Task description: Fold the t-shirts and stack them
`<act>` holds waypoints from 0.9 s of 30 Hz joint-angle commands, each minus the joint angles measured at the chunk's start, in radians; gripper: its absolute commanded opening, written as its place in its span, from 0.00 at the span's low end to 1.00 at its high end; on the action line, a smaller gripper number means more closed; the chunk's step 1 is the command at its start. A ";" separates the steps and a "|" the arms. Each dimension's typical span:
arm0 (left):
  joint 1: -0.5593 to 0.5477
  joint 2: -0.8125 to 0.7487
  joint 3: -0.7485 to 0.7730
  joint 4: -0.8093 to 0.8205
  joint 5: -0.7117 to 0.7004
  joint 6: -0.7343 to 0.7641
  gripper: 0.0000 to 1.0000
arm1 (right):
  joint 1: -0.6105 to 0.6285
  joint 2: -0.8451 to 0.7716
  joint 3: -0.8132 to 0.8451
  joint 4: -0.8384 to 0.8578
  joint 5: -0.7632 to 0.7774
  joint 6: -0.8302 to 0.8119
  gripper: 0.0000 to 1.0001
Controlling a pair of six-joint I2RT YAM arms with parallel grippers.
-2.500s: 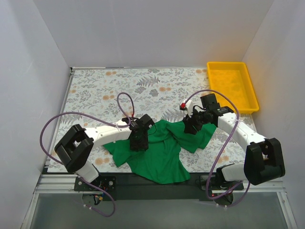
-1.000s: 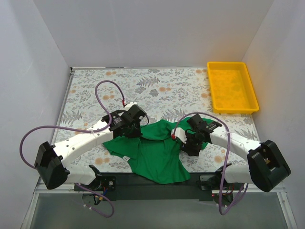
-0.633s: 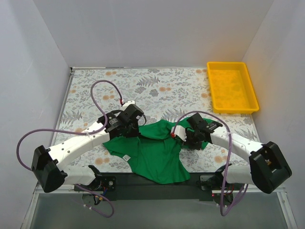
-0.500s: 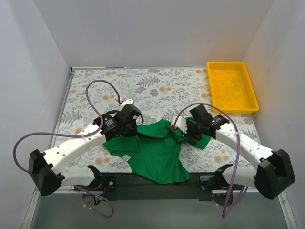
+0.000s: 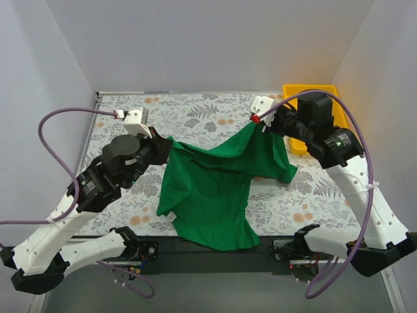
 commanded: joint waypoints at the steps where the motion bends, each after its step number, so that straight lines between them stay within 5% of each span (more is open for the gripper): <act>1: 0.004 -0.046 0.055 0.114 -0.081 0.093 0.00 | -0.012 -0.008 0.114 0.035 0.052 0.021 0.01; 8: 0.004 -0.090 0.139 0.290 -0.049 0.209 0.00 | -0.075 0.022 0.364 0.046 0.023 0.090 0.01; 16: 0.004 -0.092 0.281 0.533 0.265 0.268 0.00 | -0.265 0.084 0.779 0.046 -0.212 0.233 0.01; 27: 0.004 -0.037 0.463 0.614 0.408 0.210 0.00 | -0.461 0.101 0.982 0.101 -0.267 0.380 0.01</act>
